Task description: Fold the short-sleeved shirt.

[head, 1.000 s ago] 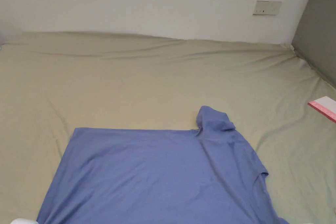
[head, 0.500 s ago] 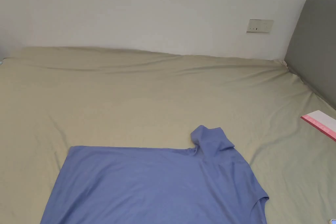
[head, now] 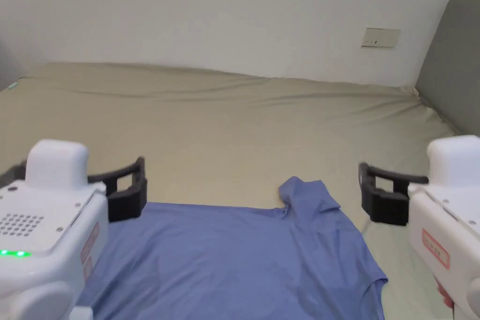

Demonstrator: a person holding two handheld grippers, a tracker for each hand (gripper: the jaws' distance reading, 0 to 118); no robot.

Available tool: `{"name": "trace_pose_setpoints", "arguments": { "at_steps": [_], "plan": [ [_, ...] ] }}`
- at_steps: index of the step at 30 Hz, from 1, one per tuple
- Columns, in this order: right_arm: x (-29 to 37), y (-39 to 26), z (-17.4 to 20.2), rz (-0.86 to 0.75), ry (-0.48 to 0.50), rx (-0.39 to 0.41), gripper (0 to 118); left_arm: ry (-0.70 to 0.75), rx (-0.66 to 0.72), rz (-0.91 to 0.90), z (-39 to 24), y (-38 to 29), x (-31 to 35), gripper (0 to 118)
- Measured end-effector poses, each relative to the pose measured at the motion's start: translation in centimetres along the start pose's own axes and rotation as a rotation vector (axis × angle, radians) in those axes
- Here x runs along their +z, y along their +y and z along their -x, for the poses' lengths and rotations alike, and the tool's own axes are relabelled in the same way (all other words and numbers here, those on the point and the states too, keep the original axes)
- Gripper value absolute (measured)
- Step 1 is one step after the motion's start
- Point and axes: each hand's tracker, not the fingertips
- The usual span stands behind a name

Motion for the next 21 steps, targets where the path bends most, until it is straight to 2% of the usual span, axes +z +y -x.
{"name": "trace_pose_setpoints", "arguments": {
  "at_steps": [3,4,5,6,7,8,9,11,18,21],
  "plan": [
    [0.7,2.1,2.0,-0.097,0.029,0.013,102,0.018,-0.024,-0.093,-1.6,2.7,0.3,98],
    [0.7,2.5,2.7,-0.118,0.034,0.023,99,0.006,-0.019,-0.104,-2.1,3.3,0.3,91],
    [0.7,2.7,3.4,-0.122,0.038,0.032,88,0.006,-0.015,-0.109,-2.6,3.8,0.4,70],
    [0.8,2.9,4.0,-0.127,0.047,0.04,72,0.012,-0.013,-0.116,-3.0,4.0,0.4,50],
    [0.7,2.9,4.6,-0.136,0.052,0.045,49,0.017,-0.016,-0.119,-3.4,4.2,0.1,28],
    [0.2,2.6,5.1,-0.151,0.048,0.042,12,0.016,-0.019,-0.125,-3.7,4.1,-0.1,9],
    [0.0,2.4,5.3,-0.161,0.05,0.037,3,0.016,-0.022,-0.128,-3.9,4.0,-0.3,6],
    [-0.6,2.1,5.8,-0.149,0.054,0.035,2,0.015,-0.035,-0.12,-4.3,3.6,-1.0,0],
    [-4.7,-0.5,6.9,-0.087,0.044,0.093,2,0.018,-0.033,-0.031,-4.0,0.2,-4.6,0],
    [-7.1,-2.0,7.1,-0.036,0.047,0.107,2,0.011,-0.037,0.068,-3.0,-2.9,-7.6,0]
  ]
}}
